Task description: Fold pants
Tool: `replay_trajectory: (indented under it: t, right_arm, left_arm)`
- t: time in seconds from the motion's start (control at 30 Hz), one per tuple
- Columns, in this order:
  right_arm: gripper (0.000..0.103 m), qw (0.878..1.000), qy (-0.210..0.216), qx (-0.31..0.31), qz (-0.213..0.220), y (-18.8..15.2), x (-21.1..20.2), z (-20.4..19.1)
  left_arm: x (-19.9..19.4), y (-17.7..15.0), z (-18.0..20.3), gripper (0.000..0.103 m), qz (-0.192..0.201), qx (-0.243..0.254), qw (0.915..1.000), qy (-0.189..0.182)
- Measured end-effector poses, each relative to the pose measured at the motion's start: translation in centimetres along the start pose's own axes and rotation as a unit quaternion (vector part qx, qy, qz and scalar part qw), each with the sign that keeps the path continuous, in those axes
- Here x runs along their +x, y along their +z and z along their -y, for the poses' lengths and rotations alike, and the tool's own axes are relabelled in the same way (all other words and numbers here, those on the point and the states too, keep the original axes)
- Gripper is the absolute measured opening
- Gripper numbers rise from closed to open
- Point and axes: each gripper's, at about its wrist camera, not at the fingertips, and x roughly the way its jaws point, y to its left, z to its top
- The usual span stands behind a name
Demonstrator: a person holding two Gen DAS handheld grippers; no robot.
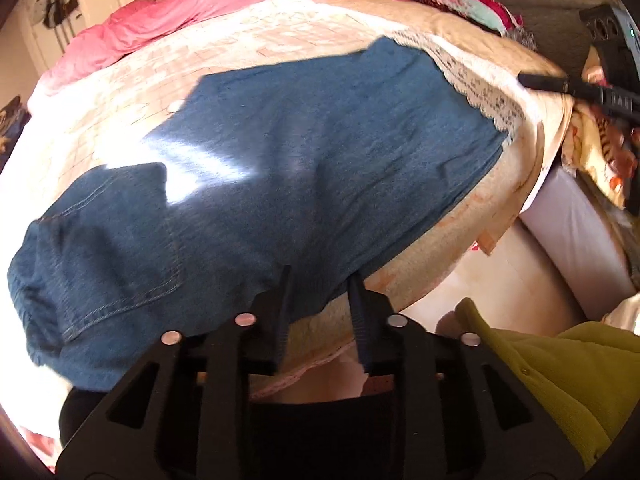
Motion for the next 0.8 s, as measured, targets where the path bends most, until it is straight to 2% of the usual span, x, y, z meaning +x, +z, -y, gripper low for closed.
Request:
replay_trajectory:
  t: [0.07,0.1,0.23,0.33,0.4,0.47,0.5,0.53,0.57,0.63,0.67,0.7,0.73,0.8]
  right_arm:
    - [0.028,0.999,0.011,-0.031,-0.016,0.3,1.9,-1.7]
    - [0.029,0.999,0.008,-0.043,-0.025,0.5,3.1,-2.4]
    - [0.037,0.998,-0.014,-0.032,-0.054,0.6,6.0,-2.0]
    - [0.042,0.996,-0.029,-0.007,-0.082,-0.7,7.3,-0.6]
    - [0.042,0.997,-0.015,0.007,-0.070,-1.1,7.1,-0.1]
    - [0.042,0.997,-0.009,0.012,-0.070,-1.2,6.8,0.2]
    - [0.042,0.997,-0.009,0.011,-0.070,-1.2,6.8,0.2]
    - [0.042,0.997,-0.011,0.009,-0.071,-1.2,6.8,0.2]
    - [0.043,0.997,-0.012,0.007,-0.071,-1.1,6.6,0.1]
    - [0.052,0.998,-0.019,0.003,-0.062,-0.8,6.3,-0.1]
    - [0.054,0.998,-0.019,0.004,-0.058,-0.7,6.2,-0.1]
    - [0.054,0.998,-0.018,0.004,-0.054,-0.5,6.2,-0.1]
    - [0.055,0.999,-0.018,0.003,-0.051,-0.4,6.2,-0.2]
    - [0.061,0.998,-0.022,0.002,-0.057,-0.5,6.6,-0.3]
  left_arm:
    - [-1.4,-0.3,-1.3,0.026,0.015,-0.026,0.9996,0.001]
    - [-2.1,-0.5,-2.1,0.032,0.024,-0.040,0.9989,0.008]
    - [-4.8,-1.8,-6.8,0.044,0.048,-0.120,0.9897,0.062]
    - [-6.0,-3.0,-10.5,0.055,0.056,-0.187,0.9763,0.093]
    - [-6.4,-3.3,-12.6,0.060,0.058,-0.223,0.9663,0.115]
    - [-6.4,-3.5,-14.6,0.074,0.061,-0.258,0.9540,0.140]
    - [-6.3,-3.6,-15.4,0.087,0.058,-0.270,0.9484,0.155]
    - [-6.0,-3.6,-16.2,0.088,0.053,-0.284,0.9428,0.167]
    - [-5.7,-3.5,-16.7,0.088,0.053,-0.290,0.9414,0.163]
    - [-4.9,-3.2,-17.3,0.085,0.050,-0.298,0.9403,0.157]
    - [-4.5,-2.8,-17.3,0.076,0.048,-0.295,0.9422,0.152]
    - [-4.1,-2.5,-17.3,0.039,0.048,-0.298,0.9428,0.142]
    - [-3.8,-2.5,-17.5,0.026,0.045,-0.302,0.9418,0.140]
    - [-3.3,-1.9,-17.2,0.024,0.044,-0.295,0.9424,0.152]
